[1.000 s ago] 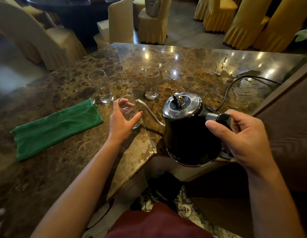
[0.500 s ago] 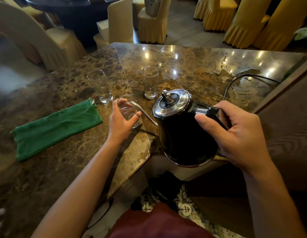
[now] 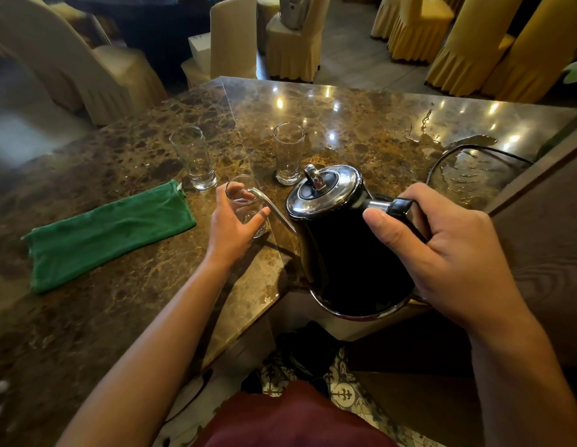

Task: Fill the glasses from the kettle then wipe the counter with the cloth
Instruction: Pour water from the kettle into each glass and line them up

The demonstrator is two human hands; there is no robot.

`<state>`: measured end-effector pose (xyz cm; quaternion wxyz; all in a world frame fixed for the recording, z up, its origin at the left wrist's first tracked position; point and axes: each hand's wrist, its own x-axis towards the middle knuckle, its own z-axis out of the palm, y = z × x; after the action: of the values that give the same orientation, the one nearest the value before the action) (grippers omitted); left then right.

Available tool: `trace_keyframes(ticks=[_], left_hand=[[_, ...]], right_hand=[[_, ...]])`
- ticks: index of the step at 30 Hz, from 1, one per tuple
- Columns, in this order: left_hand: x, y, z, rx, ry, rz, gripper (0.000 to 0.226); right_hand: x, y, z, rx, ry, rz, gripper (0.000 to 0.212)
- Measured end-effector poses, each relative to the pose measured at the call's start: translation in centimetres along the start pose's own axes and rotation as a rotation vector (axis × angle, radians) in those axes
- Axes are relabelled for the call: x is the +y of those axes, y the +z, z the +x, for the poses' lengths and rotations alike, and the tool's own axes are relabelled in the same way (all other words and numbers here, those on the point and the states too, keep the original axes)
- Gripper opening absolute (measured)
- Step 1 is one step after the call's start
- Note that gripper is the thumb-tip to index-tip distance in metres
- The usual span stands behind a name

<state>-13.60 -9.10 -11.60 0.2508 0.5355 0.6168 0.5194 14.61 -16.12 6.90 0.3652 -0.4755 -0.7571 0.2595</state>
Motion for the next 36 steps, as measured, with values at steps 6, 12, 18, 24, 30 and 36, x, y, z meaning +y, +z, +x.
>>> trace_keyframes(ticks=[6,12,18,24,30,36], left_hand=[[-0.1,0.3,-0.1,0.013,0.003,-0.017,0.060],[-0.3,0.4,-0.1,0.011,0.001,-0.023,0.058],[-0.3,0.5,-0.1,0.018,0.002,-0.025,0.059],[-0.5,0.6,-0.1,0.032,0.000,-0.027,0.058],[-0.7,0.6,-0.2,0.035,0.007,-0.017,0.059],[-0.6,0.5,-0.3,0.036,0.007,-0.018,0.059]], right_hand=[[-1.1,-0.5,0.4,-0.069,0.067,-0.006,0.037],[-1.6,-0.7,0.6,-0.116,0.085,-0.044,0.038],[-2.2,-0.8,0.7,-0.151,0.120,-0.053,0.034],[-2.6,-0.7,0.8,-0.154,0.147,-0.058,0.039],[-2.9,-0.6,0.8,-0.174,0.151,-0.071,0.039],[-3.1,-0.6,0.8,-0.195,0.127,-0.111,0.040]])
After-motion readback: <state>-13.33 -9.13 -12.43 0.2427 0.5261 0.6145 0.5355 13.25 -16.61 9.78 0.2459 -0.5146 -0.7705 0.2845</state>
